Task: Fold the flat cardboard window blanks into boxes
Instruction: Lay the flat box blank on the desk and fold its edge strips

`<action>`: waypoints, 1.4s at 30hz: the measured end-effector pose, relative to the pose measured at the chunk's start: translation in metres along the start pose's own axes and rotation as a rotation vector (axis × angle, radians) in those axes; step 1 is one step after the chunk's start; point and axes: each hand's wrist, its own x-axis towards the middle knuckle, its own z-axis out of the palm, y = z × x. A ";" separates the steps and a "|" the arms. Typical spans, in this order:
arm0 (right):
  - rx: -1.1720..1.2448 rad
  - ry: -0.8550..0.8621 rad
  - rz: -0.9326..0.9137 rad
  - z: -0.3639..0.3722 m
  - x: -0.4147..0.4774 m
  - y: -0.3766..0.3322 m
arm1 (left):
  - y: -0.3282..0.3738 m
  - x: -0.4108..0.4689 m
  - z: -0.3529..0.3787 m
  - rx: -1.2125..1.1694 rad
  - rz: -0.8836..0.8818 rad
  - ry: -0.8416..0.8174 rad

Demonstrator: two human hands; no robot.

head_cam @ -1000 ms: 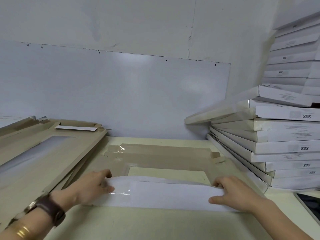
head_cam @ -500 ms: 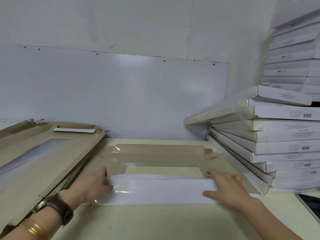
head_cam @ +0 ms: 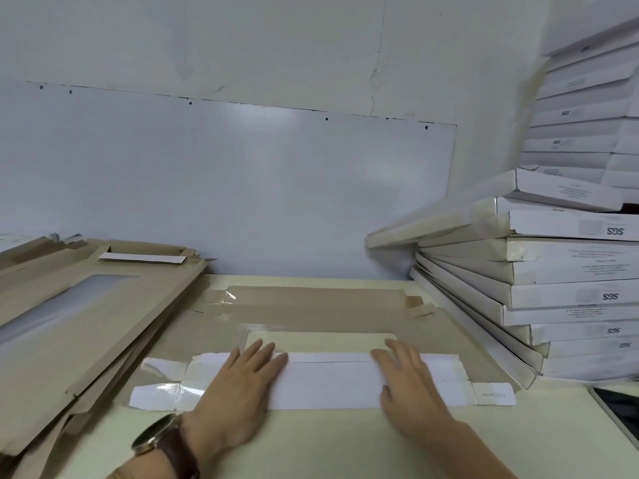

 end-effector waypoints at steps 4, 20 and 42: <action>0.136 -0.054 -0.119 0.023 0.004 -0.048 | 0.011 0.010 0.019 -0.071 -0.086 -0.077; 0.078 -0.358 -0.167 0.058 0.014 -0.089 | 0.011 0.014 0.036 0.002 -0.128 -0.205; 0.006 -0.343 0.174 0.014 -0.020 0.095 | -0.039 -0.006 0.025 -0.059 -0.336 -0.236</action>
